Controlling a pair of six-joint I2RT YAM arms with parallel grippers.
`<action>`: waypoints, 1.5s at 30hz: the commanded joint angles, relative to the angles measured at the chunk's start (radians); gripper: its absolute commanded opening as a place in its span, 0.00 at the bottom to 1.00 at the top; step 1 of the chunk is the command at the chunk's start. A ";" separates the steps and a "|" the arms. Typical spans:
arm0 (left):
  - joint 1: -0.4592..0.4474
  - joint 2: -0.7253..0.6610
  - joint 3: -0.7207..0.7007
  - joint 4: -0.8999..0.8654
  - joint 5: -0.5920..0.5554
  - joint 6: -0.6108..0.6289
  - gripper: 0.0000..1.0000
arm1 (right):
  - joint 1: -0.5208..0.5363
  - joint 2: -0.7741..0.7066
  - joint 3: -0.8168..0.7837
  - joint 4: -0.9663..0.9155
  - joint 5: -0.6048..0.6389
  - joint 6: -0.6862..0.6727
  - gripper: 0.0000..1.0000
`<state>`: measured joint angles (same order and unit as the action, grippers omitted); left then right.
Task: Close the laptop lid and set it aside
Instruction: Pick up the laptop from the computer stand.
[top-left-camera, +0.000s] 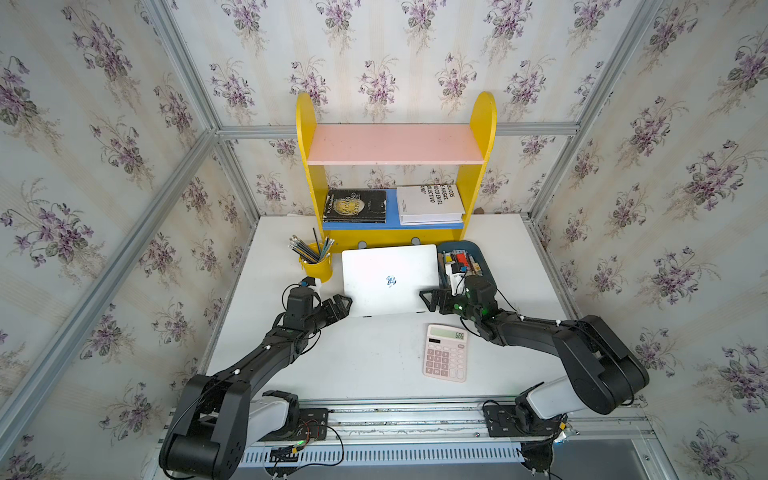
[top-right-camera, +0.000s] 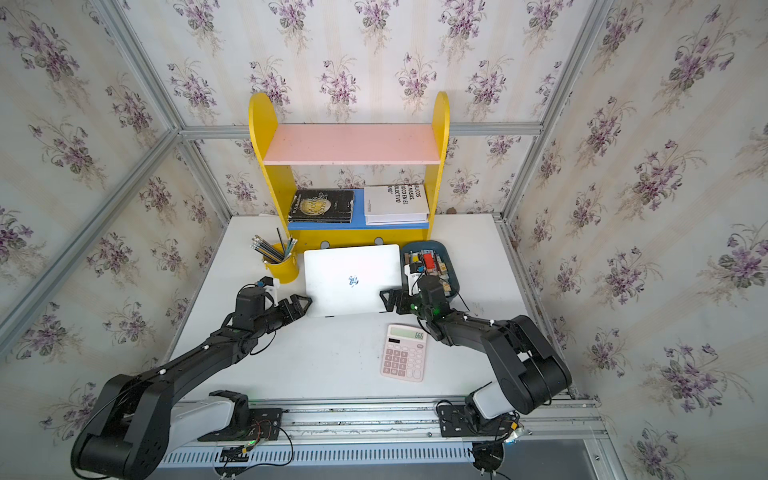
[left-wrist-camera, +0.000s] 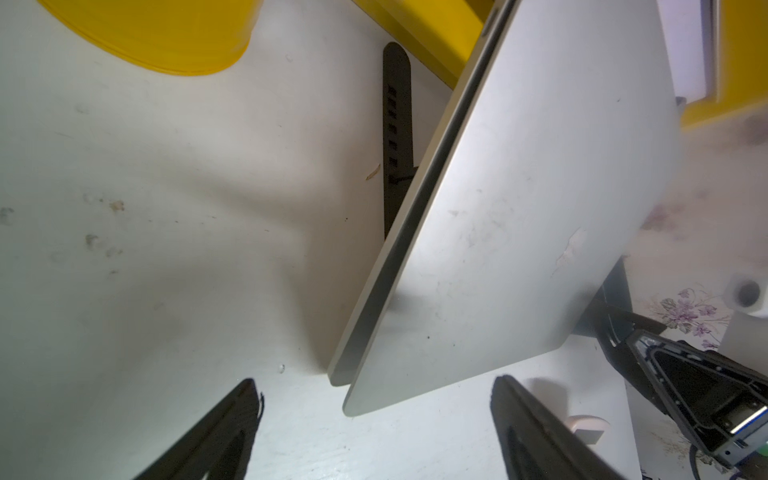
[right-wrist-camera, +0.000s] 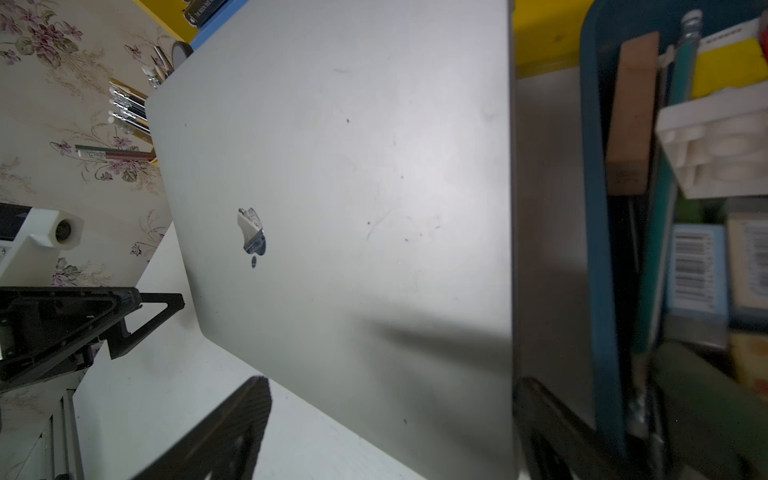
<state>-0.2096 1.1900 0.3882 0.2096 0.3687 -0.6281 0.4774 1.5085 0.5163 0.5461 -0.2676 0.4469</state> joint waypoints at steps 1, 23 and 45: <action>-0.001 0.012 0.008 0.041 0.025 0.009 0.90 | -0.003 0.018 0.010 -0.026 0.050 0.008 0.98; -0.001 0.151 0.031 0.147 0.100 -0.005 0.80 | -0.052 0.102 -0.008 0.123 -0.141 0.078 0.98; -0.001 0.264 0.048 0.240 0.162 -0.027 0.58 | -0.080 0.095 -0.037 0.213 -0.204 0.139 0.91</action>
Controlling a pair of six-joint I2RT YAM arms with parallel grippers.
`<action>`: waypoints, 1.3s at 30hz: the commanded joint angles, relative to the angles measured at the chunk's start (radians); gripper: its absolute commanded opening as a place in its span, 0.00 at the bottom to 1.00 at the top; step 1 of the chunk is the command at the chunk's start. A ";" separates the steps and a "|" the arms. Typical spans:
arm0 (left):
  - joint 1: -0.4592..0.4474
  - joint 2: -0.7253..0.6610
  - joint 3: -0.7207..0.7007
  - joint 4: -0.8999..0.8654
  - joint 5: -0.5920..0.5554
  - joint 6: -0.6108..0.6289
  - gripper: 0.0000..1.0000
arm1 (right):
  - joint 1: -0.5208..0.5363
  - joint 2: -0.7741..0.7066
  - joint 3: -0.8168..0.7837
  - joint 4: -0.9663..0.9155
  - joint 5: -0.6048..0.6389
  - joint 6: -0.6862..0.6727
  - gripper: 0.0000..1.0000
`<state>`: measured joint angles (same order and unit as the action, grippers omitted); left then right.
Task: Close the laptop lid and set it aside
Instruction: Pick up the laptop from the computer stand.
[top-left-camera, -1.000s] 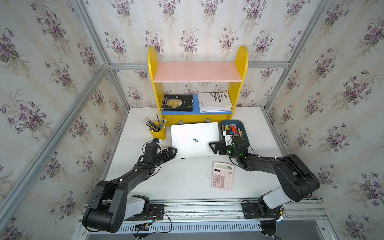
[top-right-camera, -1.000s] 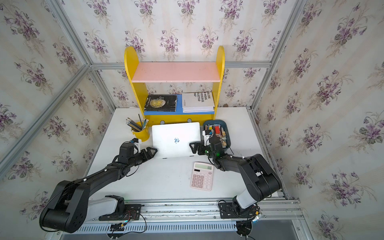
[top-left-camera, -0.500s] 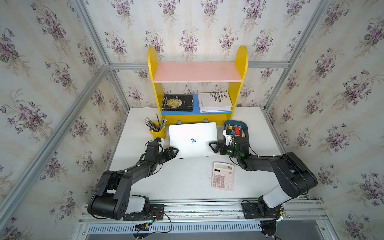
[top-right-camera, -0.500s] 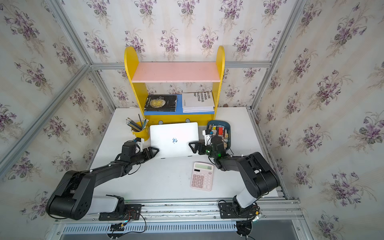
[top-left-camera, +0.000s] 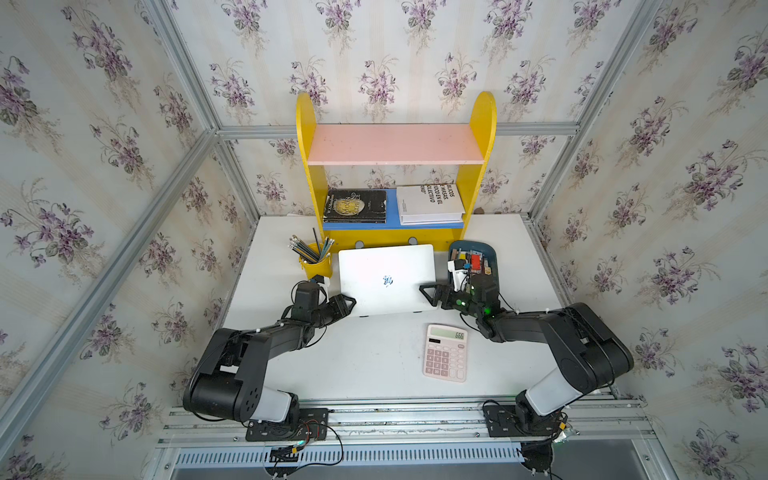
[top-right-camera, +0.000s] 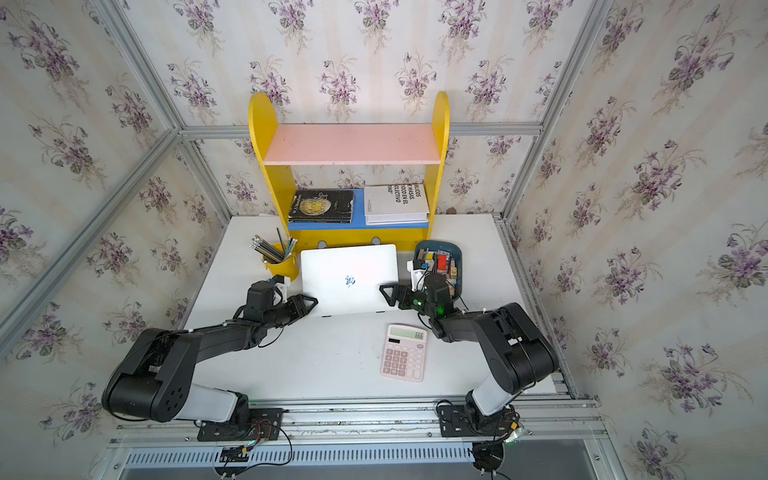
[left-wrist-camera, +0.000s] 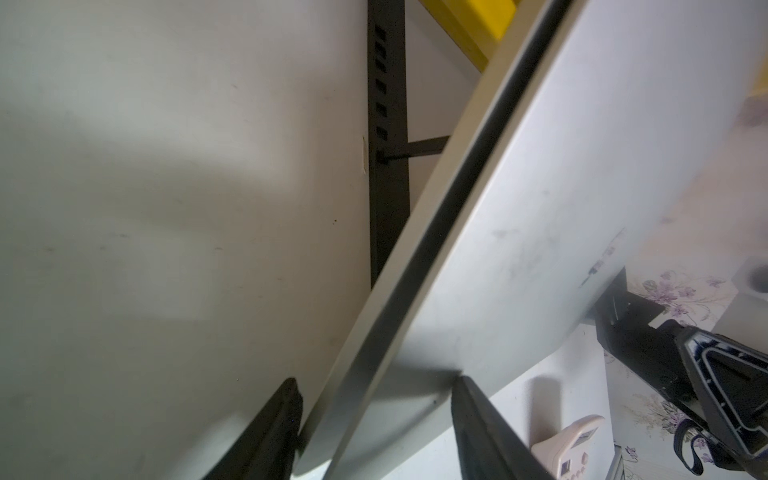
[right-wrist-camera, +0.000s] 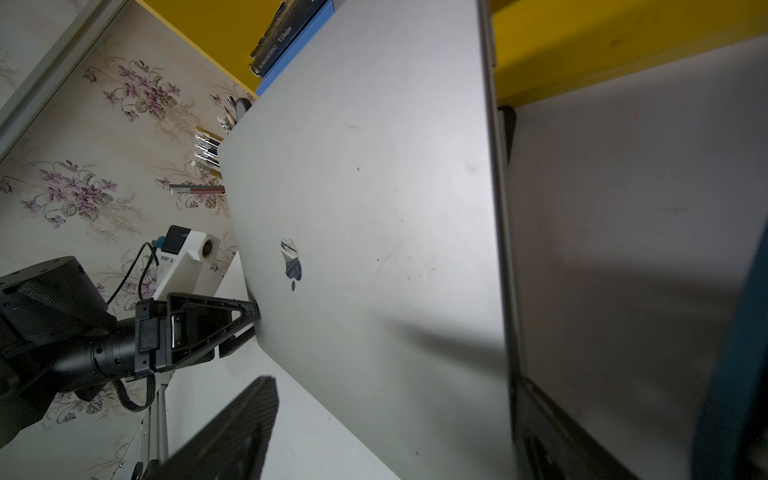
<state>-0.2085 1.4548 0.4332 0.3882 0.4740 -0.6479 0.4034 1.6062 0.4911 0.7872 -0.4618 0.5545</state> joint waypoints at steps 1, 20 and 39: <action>-0.001 0.000 0.002 0.069 0.063 -0.009 0.56 | -0.007 -0.009 -0.015 -0.022 -0.015 0.035 0.90; -0.002 -0.033 0.006 0.082 0.087 -0.026 0.50 | -0.011 -0.067 -0.031 0.018 -0.074 0.056 0.85; -0.002 0.026 0.012 0.096 0.071 -0.012 0.60 | -0.011 -0.008 0.007 -0.126 0.103 -0.018 0.96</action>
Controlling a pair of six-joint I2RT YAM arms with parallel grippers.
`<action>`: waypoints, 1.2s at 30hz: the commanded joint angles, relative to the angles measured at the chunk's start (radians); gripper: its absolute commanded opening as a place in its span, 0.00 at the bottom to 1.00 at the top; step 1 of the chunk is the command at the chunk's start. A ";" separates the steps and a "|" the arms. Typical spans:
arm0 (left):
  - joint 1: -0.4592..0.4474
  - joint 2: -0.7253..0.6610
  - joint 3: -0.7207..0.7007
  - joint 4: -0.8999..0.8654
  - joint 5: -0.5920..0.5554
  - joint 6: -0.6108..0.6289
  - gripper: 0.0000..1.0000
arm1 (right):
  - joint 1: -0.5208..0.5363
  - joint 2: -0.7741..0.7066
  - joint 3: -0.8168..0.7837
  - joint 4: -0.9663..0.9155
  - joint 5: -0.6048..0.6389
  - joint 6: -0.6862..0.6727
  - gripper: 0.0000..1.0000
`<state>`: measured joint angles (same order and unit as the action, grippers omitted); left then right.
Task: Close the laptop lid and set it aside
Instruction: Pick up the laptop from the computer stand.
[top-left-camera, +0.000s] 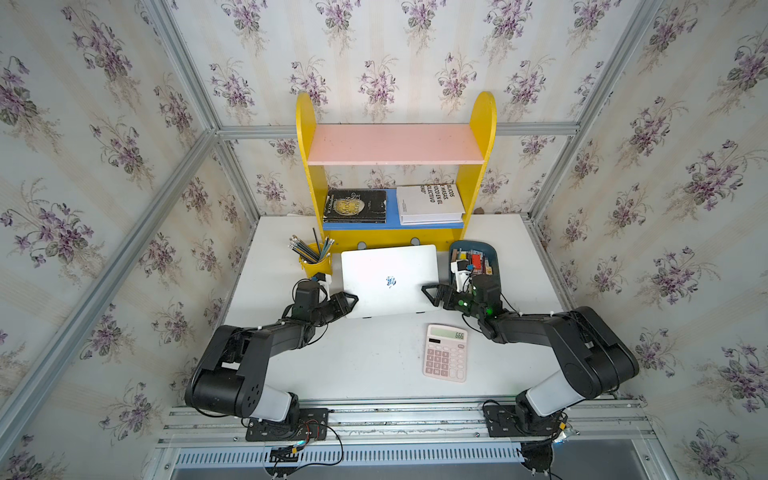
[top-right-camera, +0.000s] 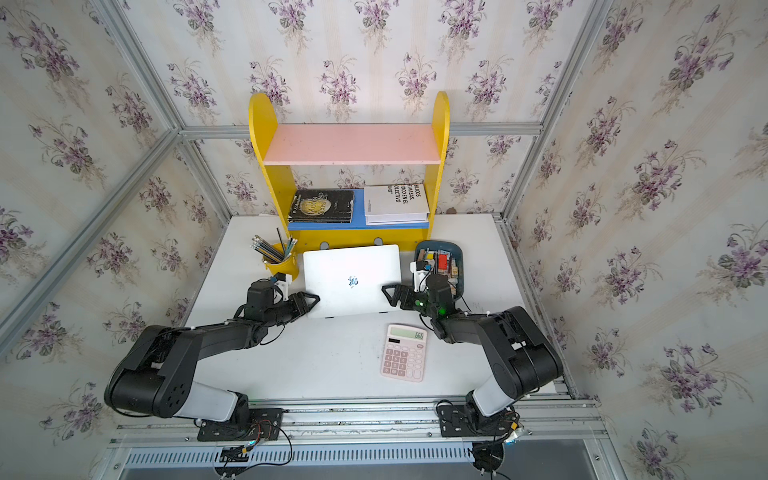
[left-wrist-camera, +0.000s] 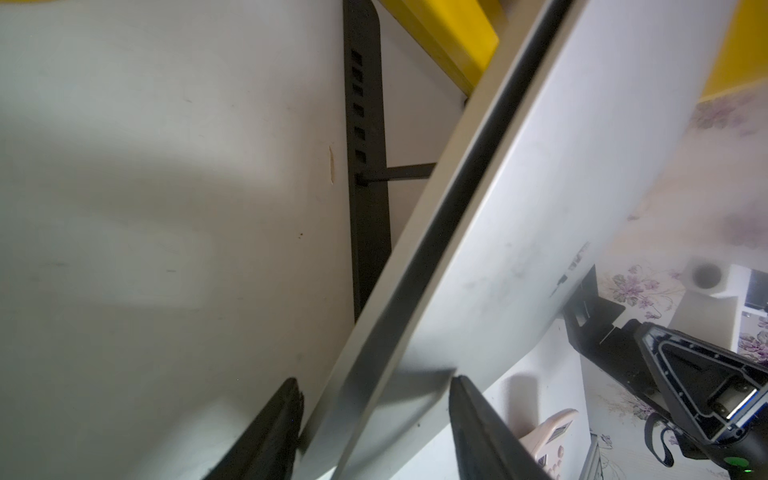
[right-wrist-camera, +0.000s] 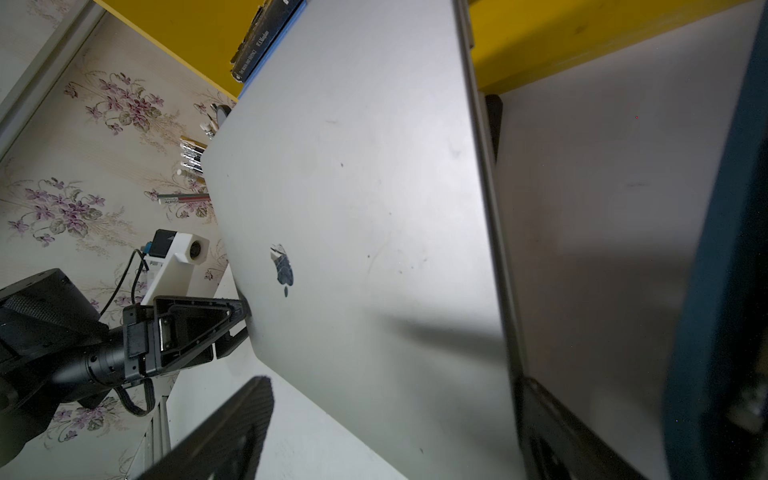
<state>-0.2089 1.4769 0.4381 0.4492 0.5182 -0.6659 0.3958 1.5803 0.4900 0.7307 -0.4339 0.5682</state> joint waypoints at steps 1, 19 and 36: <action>-0.001 0.005 0.007 0.035 0.027 0.006 0.60 | -0.003 0.023 0.012 -0.072 0.082 -0.033 0.96; -0.001 0.007 0.010 0.033 0.028 0.007 0.60 | -0.003 0.049 0.035 -0.128 0.167 -0.051 1.00; -0.001 0.015 0.010 0.031 0.028 0.007 0.59 | -0.003 0.076 0.036 -0.019 -0.046 -0.009 0.93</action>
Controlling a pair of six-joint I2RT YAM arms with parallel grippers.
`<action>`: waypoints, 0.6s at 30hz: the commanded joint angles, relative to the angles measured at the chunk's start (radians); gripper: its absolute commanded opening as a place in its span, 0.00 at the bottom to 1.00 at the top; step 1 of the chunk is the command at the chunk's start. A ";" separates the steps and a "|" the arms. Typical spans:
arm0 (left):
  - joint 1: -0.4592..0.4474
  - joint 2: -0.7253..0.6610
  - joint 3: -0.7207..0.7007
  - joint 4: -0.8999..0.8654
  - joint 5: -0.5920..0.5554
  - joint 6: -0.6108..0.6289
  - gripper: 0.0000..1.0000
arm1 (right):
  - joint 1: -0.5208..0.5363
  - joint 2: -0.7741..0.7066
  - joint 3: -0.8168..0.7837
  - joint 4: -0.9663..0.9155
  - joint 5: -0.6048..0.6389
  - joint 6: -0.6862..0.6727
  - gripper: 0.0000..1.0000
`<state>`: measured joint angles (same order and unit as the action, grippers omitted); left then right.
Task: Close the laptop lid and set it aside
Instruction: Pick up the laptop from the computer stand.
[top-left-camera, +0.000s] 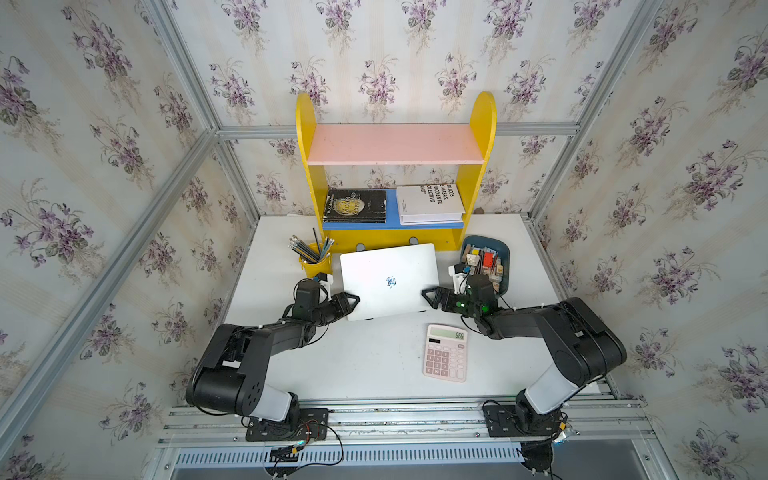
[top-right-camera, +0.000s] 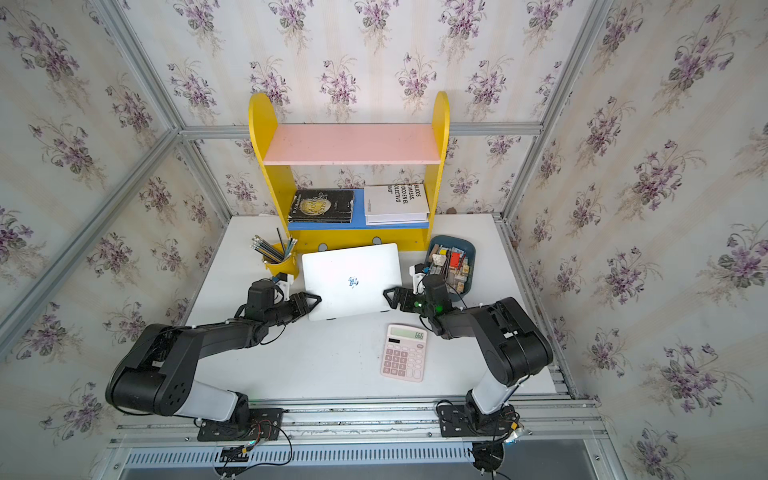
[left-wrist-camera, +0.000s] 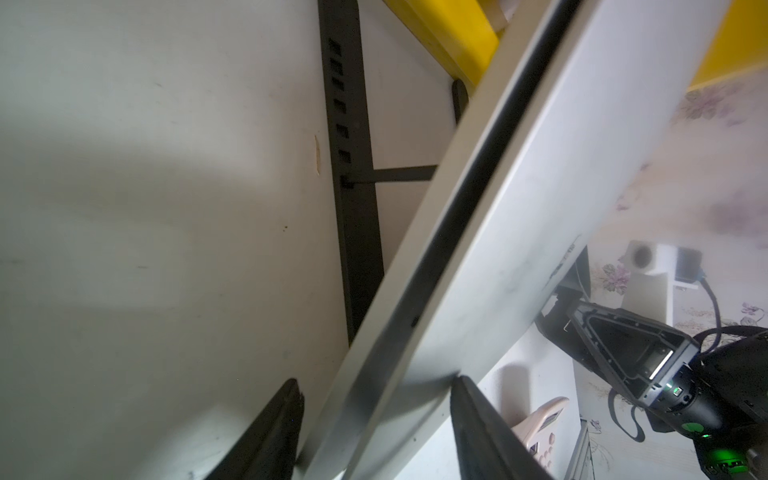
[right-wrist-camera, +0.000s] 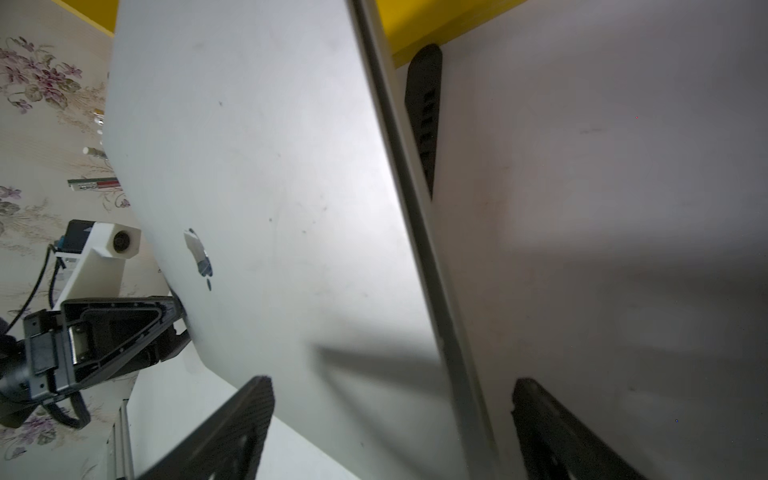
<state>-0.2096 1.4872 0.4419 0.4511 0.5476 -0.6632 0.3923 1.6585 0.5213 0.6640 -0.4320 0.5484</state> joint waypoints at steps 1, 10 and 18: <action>0.000 0.006 0.006 0.030 0.000 0.003 0.59 | 0.000 -0.009 0.004 0.048 -0.050 0.013 0.92; 0.000 -0.006 0.007 0.035 0.015 -0.006 0.58 | -0.001 -0.055 -0.015 0.073 -0.088 0.038 0.85; -0.001 -0.017 0.007 0.032 0.021 -0.008 0.57 | -0.002 -0.085 -0.029 0.087 -0.097 0.063 0.84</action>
<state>-0.2085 1.4746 0.4419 0.4500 0.5404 -0.6666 0.3874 1.5856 0.4931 0.6769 -0.4751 0.6018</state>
